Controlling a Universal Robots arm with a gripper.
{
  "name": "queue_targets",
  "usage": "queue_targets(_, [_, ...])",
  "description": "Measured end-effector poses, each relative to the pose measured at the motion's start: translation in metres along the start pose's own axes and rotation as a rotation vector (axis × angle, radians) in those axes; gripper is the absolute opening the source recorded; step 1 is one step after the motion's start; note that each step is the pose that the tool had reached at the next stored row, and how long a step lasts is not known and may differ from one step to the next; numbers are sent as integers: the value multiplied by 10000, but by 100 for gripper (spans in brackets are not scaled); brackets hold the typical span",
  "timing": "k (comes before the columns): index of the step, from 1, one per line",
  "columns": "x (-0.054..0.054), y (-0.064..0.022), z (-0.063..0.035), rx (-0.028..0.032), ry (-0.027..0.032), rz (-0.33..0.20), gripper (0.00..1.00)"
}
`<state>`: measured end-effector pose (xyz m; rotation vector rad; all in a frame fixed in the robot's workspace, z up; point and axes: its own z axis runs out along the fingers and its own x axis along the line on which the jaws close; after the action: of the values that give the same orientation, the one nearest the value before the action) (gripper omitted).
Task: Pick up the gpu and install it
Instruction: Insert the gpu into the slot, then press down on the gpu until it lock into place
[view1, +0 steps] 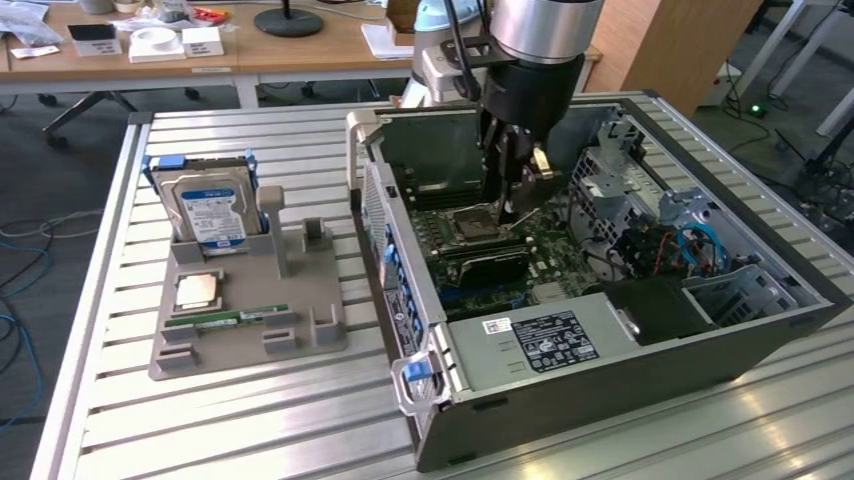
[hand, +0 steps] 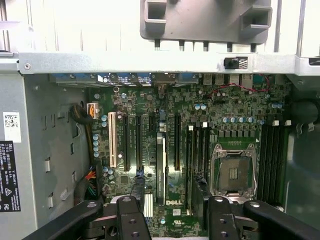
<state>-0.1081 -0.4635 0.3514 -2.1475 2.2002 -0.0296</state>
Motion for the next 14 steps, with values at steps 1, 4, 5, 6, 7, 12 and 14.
queue_targets(1, [0,0,0,0,0,0,51])
queue_targets(4, [0,0,-1,0,1,0,51])
queue_targets(5, [0,0,-1,-1,1,0,51])
queue_targets(6, [0,0,-1,-1,1,0,51])
queue_targets(7, [0,0,-1,-1,2,0,51])
queue_targets(12, [0,0,-1,-1,1,0,51])
queue_targets(14, [0,0,-1,-1,2,0,50])
